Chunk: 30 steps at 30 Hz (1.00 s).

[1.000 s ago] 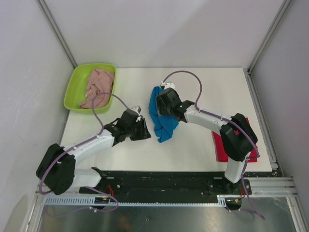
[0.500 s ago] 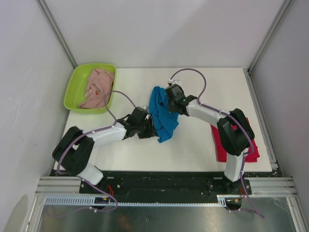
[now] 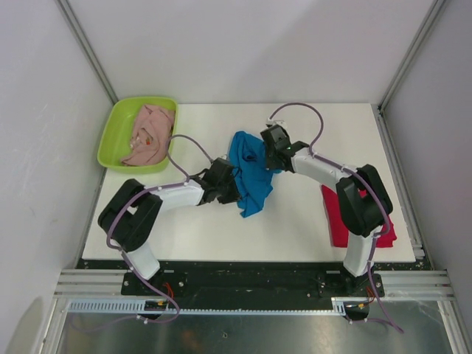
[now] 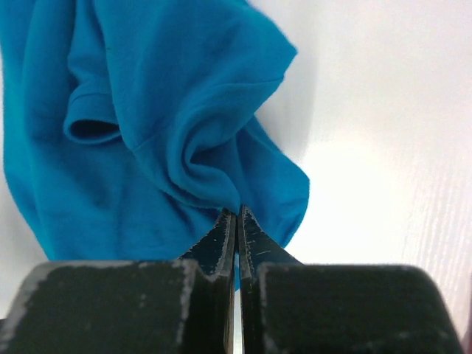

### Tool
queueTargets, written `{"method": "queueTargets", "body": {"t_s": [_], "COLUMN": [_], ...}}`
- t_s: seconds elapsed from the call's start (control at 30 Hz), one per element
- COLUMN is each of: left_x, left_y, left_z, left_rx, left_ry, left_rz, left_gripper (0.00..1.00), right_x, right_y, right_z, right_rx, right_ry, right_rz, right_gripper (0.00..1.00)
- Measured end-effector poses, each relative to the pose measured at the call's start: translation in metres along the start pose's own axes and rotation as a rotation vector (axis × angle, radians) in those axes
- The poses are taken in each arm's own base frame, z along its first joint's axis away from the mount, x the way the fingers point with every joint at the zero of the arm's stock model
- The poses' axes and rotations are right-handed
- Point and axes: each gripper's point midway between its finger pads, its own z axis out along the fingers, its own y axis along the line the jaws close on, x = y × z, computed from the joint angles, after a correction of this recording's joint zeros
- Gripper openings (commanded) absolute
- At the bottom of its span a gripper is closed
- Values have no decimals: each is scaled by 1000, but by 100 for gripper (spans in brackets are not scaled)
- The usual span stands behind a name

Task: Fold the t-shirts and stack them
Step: Flatten out the tshirt

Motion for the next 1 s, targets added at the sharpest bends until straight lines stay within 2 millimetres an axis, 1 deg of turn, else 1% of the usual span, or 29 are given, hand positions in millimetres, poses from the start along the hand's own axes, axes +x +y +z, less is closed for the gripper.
{"method": "queueTargets", "body": {"t_s": [0.03,0.1,0.27,0.37,0.43,0.6,0.7,0.77,0.83,0.9,1.0], "left_x": [0,-1,-14,-26,-39,-89,-106,-108,-105,-104,-103], "left_y": [2,6,14,23,33,64,78,84,87,88,89], "left_z": [1,3,2,-5,-16,-50,-63,-65,-66,-66,-66], "left_rx": [-11,-37,-100,-144,-177,-247,-279,-297,-309,-312,-317], "left_ry": [-4,-10,-56,-93,-130,-263,-311,-316,-306,-302,-297], "left_rz": [-4,-11,-7,-5,-13,-71,-92,-94,-92,-90,-91], "left_gripper": [8,2,0,0,0,0,0,0,0,0,0], "right_x": [-2,-9,-29,-40,-46,-57,-66,-73,-79,-83,-85], "right_y": [-4,-16,-53,-79,-98,-150,-175,-189,-200,-205,-208], "right_z": [0,0,-2,-2,-1,2,3,7,13,23,35], "right_rx": [2,11,46,69,85,137,160,172,182,188,196], "right_ry": [0,-5,-30,-44,-49,-60,-74,-85,-85,-79,-62], "right_rz": [10,34,109,163,205,312,356,381,399,407,407], "right_gripper": [0,0,0,0,0,0,0,0,0,0,0]}}
